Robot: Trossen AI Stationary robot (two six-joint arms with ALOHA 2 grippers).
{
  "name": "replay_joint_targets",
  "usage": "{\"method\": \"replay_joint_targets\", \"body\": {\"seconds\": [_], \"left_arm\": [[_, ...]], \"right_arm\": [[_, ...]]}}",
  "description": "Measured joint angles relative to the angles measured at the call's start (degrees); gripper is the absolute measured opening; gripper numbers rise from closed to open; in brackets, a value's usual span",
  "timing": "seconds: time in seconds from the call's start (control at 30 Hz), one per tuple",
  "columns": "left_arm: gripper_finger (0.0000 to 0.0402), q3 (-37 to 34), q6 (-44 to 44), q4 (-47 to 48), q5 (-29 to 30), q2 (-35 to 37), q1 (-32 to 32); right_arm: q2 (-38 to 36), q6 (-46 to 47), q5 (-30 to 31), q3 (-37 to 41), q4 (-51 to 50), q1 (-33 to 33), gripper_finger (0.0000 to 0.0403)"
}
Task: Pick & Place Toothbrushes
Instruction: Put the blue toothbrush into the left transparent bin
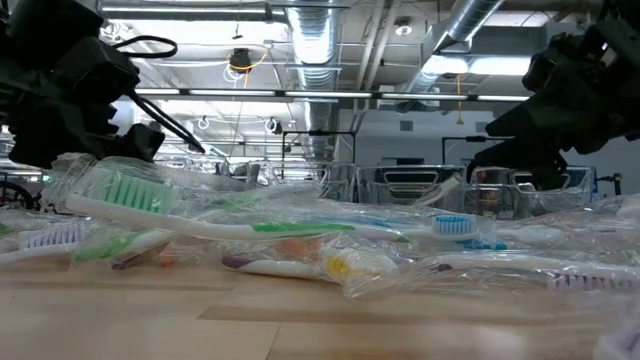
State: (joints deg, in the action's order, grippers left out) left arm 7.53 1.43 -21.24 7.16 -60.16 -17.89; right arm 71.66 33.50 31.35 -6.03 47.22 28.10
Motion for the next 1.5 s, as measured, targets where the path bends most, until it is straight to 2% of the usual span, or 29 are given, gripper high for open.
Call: {"method": "replay_joint_targets", "body": {"seconds": [0.2, 0.87, 1.5], "left_arm": [[0.0213, 0.0, 3.4, -0.4, 0.0, 0.0, 0.0], [0.0187, 0.0, 0.5, -0.4, 0.0, 0.0, 0.0], [0.0185, -2.1, 0.5, -1.1, 0.1, 0.0, 0.0]], "right_arm": [[0.0, 0.0, 0.0, 0.0, 0.0, 0.0, 0.0225], [0.0, -0.5, 0.0, 0.0, 0.0, 0.0, 0.0225], [0.0, -0.5, 0.0, 0.0, 0.0, 0.0, 0.0225]]}}
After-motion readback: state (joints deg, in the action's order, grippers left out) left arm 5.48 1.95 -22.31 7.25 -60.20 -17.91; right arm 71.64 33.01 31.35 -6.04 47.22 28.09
